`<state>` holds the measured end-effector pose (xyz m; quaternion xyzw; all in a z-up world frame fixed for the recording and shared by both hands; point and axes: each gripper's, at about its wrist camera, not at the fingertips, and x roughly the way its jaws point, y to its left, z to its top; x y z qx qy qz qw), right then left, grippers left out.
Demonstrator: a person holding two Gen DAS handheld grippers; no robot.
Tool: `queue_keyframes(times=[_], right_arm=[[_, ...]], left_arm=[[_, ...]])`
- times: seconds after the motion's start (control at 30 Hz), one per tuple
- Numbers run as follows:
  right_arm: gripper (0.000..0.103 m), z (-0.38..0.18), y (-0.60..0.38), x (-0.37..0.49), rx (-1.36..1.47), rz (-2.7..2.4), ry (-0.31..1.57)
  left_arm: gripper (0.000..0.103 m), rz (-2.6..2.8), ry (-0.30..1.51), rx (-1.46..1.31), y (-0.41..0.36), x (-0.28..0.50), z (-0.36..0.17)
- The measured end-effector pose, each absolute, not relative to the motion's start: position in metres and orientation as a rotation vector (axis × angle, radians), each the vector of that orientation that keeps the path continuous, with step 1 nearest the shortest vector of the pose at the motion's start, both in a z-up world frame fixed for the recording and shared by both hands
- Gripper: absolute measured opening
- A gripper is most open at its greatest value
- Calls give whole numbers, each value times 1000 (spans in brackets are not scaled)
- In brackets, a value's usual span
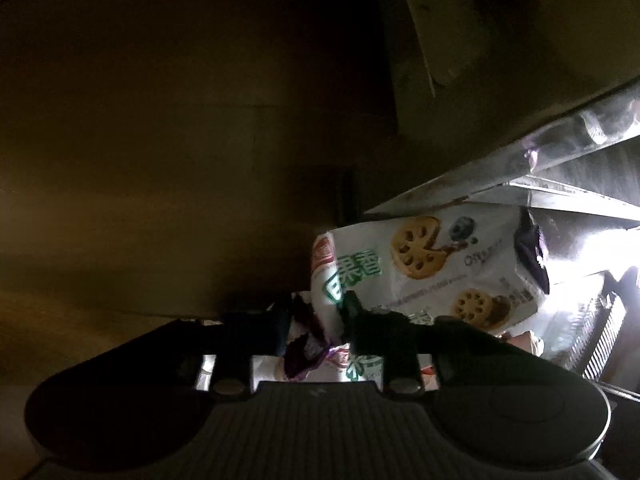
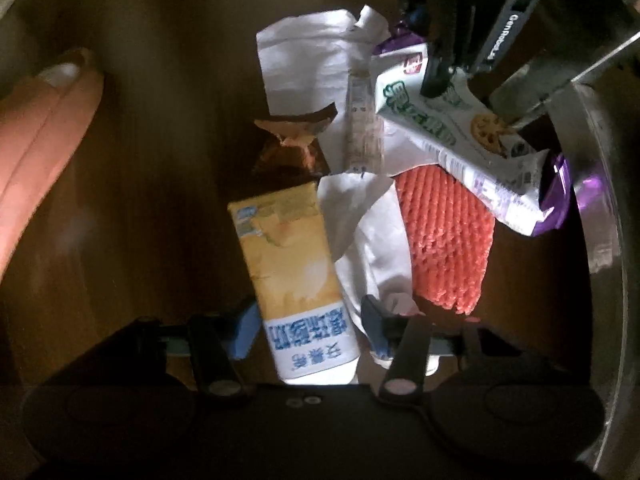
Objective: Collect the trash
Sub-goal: 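Grasp the snack wrapper with the left tool while the right tool grasps the yellow milk carton, then carry the snack wrapper in the left tool while the right tool carries the milk carton to the bin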
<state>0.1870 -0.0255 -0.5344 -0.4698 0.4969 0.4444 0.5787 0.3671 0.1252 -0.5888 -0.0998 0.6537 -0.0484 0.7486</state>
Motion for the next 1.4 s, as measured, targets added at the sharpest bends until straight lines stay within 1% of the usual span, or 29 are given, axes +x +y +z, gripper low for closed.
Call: queue_keyframes(times=[0.03,0.07,0.2,0.4,0.73,0.83,0.9,0.97,1.27,1.4], right_arm=[[45,-533,-26,187,-1096,1036,1167],[45,-531,-27,187,-1085,1037,1170],[44,-518,-32,188,-1032,1015,1200],[44,-486,-37,186,-935,953,1252],[44,-405,-39,162,-836,884,1240],[44,-377,-39,162,-796,853,1208],[44,-356,-38,160,-774,832,1173],[44,-332,-37,159,-760,817,1122],[44,-222,-37,157,-639,751,915],[44,-176,-41,149,-576,735,838]], left_arm=[[20,-105,1424,-216,125,367,-588],[18,-109,1418,-215,124,366,-586],[14,-101,1407,-232,130,360,-578],[13,-43,1416,-279,154,343,-561],[13,55,1425,-339,189,282,-500],[12,93,1405,-366,202,267,-475],[12,124,1384,-383,197,243,-461],[12,158,1357,-395,213,236,-442],[12,294,1136,-470,267,191,-330],[12,319,1036,-511,277,171,-280]])
